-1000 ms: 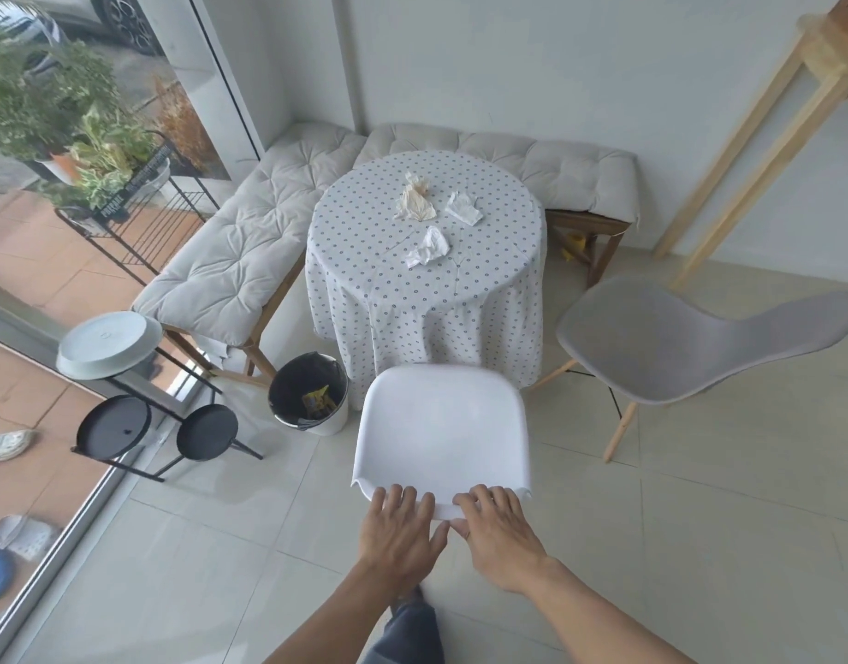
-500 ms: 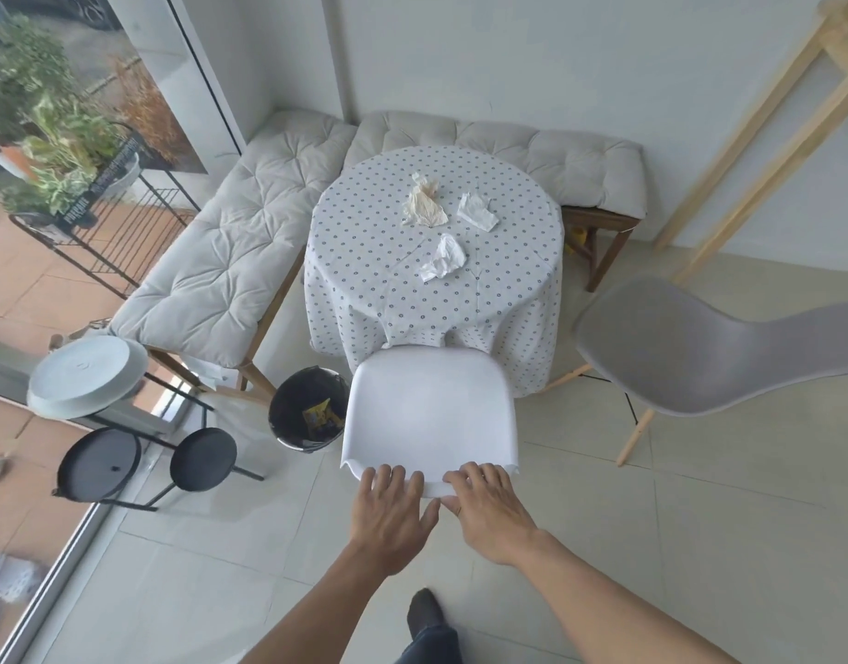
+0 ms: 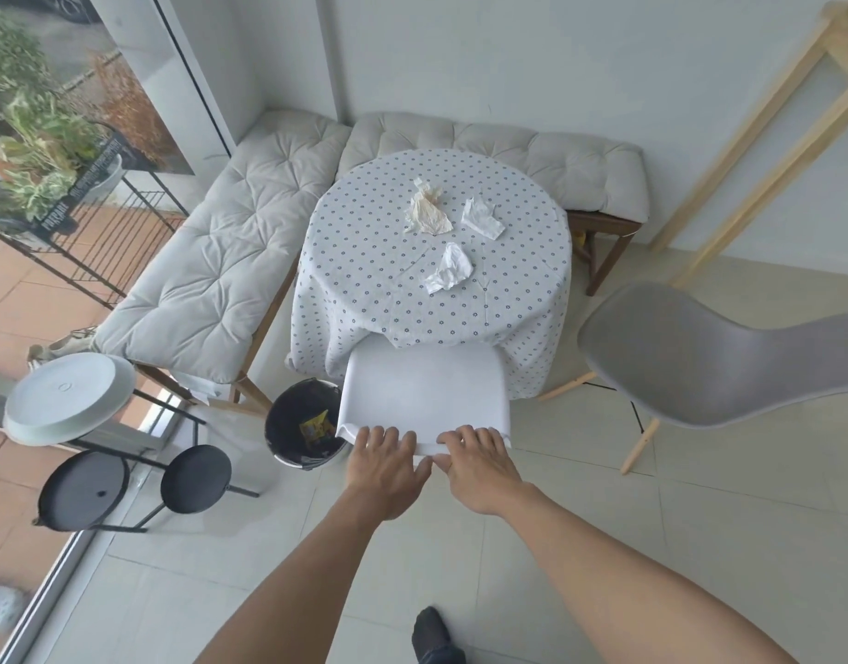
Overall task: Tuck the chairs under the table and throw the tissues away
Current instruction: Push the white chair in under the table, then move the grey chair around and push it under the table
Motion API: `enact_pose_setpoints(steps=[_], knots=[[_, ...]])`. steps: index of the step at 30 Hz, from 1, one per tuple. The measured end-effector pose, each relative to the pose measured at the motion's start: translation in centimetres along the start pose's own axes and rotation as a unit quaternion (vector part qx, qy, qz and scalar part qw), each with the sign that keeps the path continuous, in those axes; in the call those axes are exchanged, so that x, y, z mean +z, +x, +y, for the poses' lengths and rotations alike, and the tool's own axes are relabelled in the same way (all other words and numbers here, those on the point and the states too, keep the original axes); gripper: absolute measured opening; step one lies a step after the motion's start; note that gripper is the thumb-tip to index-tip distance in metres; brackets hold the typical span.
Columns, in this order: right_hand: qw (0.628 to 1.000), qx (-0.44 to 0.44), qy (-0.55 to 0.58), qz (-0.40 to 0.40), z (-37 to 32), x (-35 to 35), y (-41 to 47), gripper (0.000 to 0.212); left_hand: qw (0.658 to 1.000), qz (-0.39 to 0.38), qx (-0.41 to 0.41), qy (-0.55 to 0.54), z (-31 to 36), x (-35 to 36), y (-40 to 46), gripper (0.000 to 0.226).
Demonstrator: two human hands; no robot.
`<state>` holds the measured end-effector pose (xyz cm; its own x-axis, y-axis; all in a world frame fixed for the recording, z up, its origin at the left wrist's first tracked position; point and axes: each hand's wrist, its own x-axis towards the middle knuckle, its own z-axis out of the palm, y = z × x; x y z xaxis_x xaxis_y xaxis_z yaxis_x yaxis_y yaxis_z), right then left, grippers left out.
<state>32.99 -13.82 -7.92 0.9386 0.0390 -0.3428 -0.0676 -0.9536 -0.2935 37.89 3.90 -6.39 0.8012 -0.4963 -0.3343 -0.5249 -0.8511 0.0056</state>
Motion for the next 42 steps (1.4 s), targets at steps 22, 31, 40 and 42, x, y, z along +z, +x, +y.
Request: enact_pose_setpoints(steps=[22,31,40,42], knots=[[0.981,0.183,-0.004,0.057,23.7,-16.5,-9.4,0.075,0.992,-0.015,0.128,-0.01,20.6,-12.7,11.6,0.064],[0.977,0.196,-0.037,0.071,42.8,-22.4,-16.9,0.074,0.992,-0.017,0.124,-0.014,40.6,-16.1,16.8,0.068],[0.982,0.173,-0.058,0.053,61.6,-27.5,-21.3,0.073,0.992,-0.028,0.107,-0.061,58.4,-18.0,23.1,0.07],[0.983,0.163,-0.061,0.051,64.5,-27.9,-20.5,0.074,0.992,-0.029,0.104,-0.058,61.0,-18.1,25.4,0.07]])
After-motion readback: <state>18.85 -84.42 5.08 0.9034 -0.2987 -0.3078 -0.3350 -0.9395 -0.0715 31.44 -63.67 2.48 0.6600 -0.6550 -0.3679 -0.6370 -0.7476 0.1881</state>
